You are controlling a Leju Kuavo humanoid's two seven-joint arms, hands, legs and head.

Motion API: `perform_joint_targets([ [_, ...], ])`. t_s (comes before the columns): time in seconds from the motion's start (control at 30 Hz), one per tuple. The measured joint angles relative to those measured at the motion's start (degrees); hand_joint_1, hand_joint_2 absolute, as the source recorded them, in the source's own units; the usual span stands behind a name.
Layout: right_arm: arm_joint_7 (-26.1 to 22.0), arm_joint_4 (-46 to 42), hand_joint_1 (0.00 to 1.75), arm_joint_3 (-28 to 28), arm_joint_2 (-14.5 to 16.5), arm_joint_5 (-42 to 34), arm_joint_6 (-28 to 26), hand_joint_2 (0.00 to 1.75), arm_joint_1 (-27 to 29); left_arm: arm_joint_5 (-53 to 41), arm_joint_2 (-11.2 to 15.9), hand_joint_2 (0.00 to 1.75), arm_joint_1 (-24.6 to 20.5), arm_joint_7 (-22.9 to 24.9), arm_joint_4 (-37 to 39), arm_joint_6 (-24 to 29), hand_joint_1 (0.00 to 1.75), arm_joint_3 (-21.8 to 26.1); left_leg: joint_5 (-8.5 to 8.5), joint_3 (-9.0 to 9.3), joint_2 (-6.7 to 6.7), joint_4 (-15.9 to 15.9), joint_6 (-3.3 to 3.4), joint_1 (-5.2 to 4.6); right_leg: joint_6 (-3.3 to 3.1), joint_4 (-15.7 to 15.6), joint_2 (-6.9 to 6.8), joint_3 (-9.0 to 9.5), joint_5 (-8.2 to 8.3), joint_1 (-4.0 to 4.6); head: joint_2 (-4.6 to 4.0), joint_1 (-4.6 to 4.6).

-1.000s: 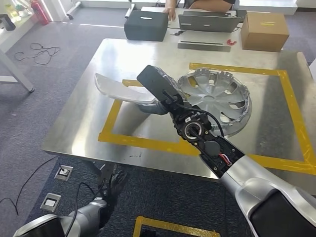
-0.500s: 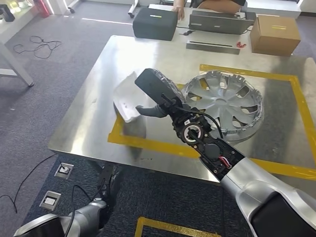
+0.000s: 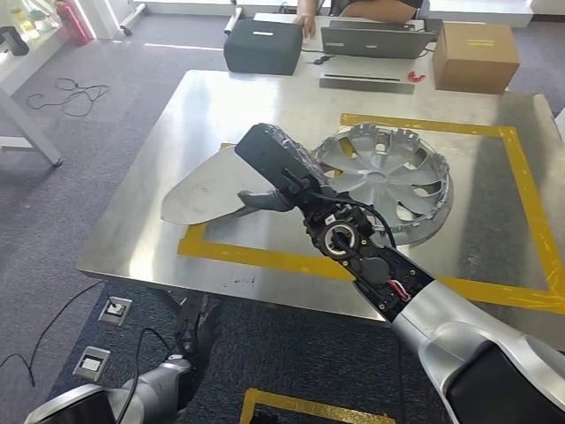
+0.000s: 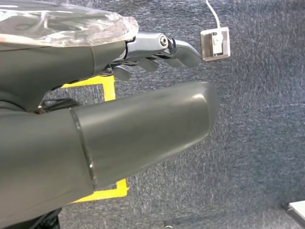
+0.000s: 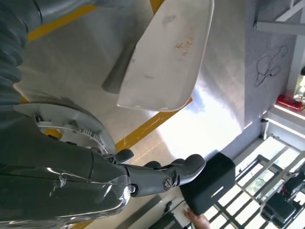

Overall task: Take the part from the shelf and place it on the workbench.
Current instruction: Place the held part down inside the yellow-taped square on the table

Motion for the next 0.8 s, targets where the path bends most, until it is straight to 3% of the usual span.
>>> perform_joint_targets([
  [0.03, -0.4, 0.0, 0.0, 0.0, 0.0, -0.1, 0.0, 1.75, 0.1, 0.1, 0.0, 0.0, 0.0, 0.0, 0.0, 0.0, 0.0, 0.0, -0.35, -1.15, 0.01, 2.2, -0.16, 0.03, 0.0, 0.0, 0.01, 0.0, -0.02, 0.0, 0.0, -0.08],
  [0.07, -0.9, 0.0, 0.0, 0.0, 0.0, -0.2, 0.0, 1.75, 0.2, 0.2, 0.1, 0.0, 0.0, 0.0, 0.0, 0.0, 0.0, 0.0, 0.39, -1.22, 0.03, 2.1, -0.24, 0.08, 0.01, 0.1, 0.06, 0.0, -0.05, -0.01, 0.0, -0.19],
  [0.13, -3.4, 0.1, 0.0, -0.3, 0.0, -1.0, 0.0, 1.75, 0.2, 0.5, 0.3, 0.0, 0.0, -0.2, 0.0, 0.0, 0.0, 0.0, 4.13, 1.84, 0.08, -4.4, -0.24, 0.25, 0.23, 0.3, 0.22, 0.0, -0.23, -0.06, 0.0, -0.46],
  [0.2, -7.8, 0.2, 0.0, -1.7, -0.3, -2.8, 0.4, 1.75, 0.4, 1.0, 0.5, 0.0, 0.1, -0.6, 0.0, 0.2, 0.0, 0.0, 6.62, 5.47, 0.06, -11.8, 0.09, 0.25, 0.72, 0.6, 0.36, -0.28, -0.55, 0.21, 0.0, -0.75],
  [0.23, -9.5, -0.2, 0.0, -3.0, -1.2, -3.5, 1.2, 1.75, 0.8, 1.3, 0.6, 0.0, 0.2, -0.9, 0.0, 0.2, 0.0, 0.0, 6.96, 6.36, 0.01, -13.6, 0.38, 0.21, 0.97, 0.6, 0.37, -0.39, -0.67, 0.35, 0.0, -0.74],
  [0.3, -9.7, -3.4, 0.0, -6.2, -4.3, -3.2, 3.8, 1.75, 2.9, 2.1, 1.1, 0.0, 0.6, -1.3, 0.0, 0.3, 0.0, 0.0, 6.76, 6.61, -0.15, -14.2, 1.22, 0.1, 1.48, 0.5, 0.28, -0.24, -0.8, 0.44, 0.0, -0.55],
  [0.37, -8.0, -9.6, 0.0, -10.3, -8.9, -2.0, 6.2, 0.87, 6.9, 3.0, 1.7, 0.0, 1.3, -2.0, 0.0, 0.3, 0.0, 0.0, 6.7, 7.01, -0.25, -14.3, 2.04, 0.2, 2.2, 1.3, 0.09, -0.28, -1.81, 0.37, 0.0, -0.32],
  [0.43, -7.4, -16.6, 0.0, -15.0, -13.5, -1.8, 7.9, 0.0, 11.7, 3.8, 2.5, 0.0, 2.3, -2.8, 0.1, 0.3, 0.0, 0.0, 6.59, 7.4, -0.28, -14.5, 2.73, 0.26, 2.84, 6.5, -0.05, -2.48, -4.88, 0.29, 0.0, 0.33],
  [0.5, -8.2, -23.3, 0.0, -19.6, -17.8, -2.6, 9.5, 0.0, 17.1, 4.3, 3.3, 0.0, 3.3, -3.3, 0.1, 0.3, 0.0, 0.0, 6.41, 7.51, -0.21, -14.5, 3.13, 0.04, 3.13, 14.7, -0.07, -6.47, -8.36, 0.25, 0.0, 0.94],
  [0.53, -8.9, -26.8, 0.0, -21.8, -19.8, -3.1, 10.5, 0.0, 20.1, 4.5, 3.6, 0.0, 3.7, -3.5, 0.1, 0.3, 0.0, 0.0, 6.31, 7.58, -0.17, -14.5, 3.26, -0.1, 3.15, 17.5, -0.07, -7.96, -9.06, 0.25, 0.0, 1.02],
  [0.57, -9.7, -30.2, 0.0, -23.9, -21.6, -3.3, 11.3, 0.0, 23.2, 4.7, 3.9, 0.0, 4.0, -3.7, 0.2, 0.3, 0.0, 0.0, 6.2, 7.7, -0.13, -14.5, 3.38, -0.22, 3.07, 18.0, -0.08, -8.38, -8.58, 0.25, 0.0, 1.04],
  [0.6, -10.4, -33.5, 0.0, -25.8, -23.1, -3.5, 12.2, 0.0, 26.2, 4.8, 4.0, 0.0, 4.3, -3.8, 0.2, 0.3, 0.0, 0.0, 6.07, 7.87, -0.13, -14.5, 3.46, -0.32, 2.9, 16.2, -0.08, -7.67, -7.05, 0.26, 0.0, 1.07],
  [0.67, -11.9, -38.7, 0.0, -29.6, -25.7, -3.5, 13.9, 0.0, 31.6, 4.9, 4.2, 0.0, 4.5, -4.0, 0.2, 0.3, 0.0, 0.0, 5.76, 8.27, -0.18, -14.5, 3.44, -0.51, 2.27, 8.0, -0.14, -4.0, -2.73, 0.42, 0.0, 1.13],
  [0.7, -12.7, -41.0, 0.0, -31.4, -26.7, -3.5, 14.8, 0.0, 33.9, 5.0, 4.3, 0.0, 4.5, -4.1, 0.2, 0.2, 0.0, 0.0, 5.63, 8.35, -0.2, -14.5, 3.31, -0.65, 1.95, 4.2, -0.19, -2.13, -1.37, 0.57, 0.0, 1.14],
  [0.73, -13.7, -43.1, 0.0, -32.9, -27.6, -3.5, 15.7, 0.0, 36.1, 5.0, 4.5, 0.0, 4.6, -4.1, 0.2, 0.2, 0.0, 0.0, 5.55, 8.35, -0.19, -14.4, 3.15, -0.75, 1.68, 1.8, -0.22, -0.89, -0.69, 0.72, 0.0, 1.13],
  [0.8, -15.6, -46.7, 0.0, -35.4, -28.9, -3.6, 17.3, 0.0, 40.3, 5.1, 4.7, 0.0, 4.8, -4.1, 0.2, 0.2, 0.0, 0.0, 5.55, 8.28, -0.09, -14.4, 2.77, -0.86, 1.4, 0.4, -0.11, -0.05, -0.67, 0.9, 0.0, 1.09],
])
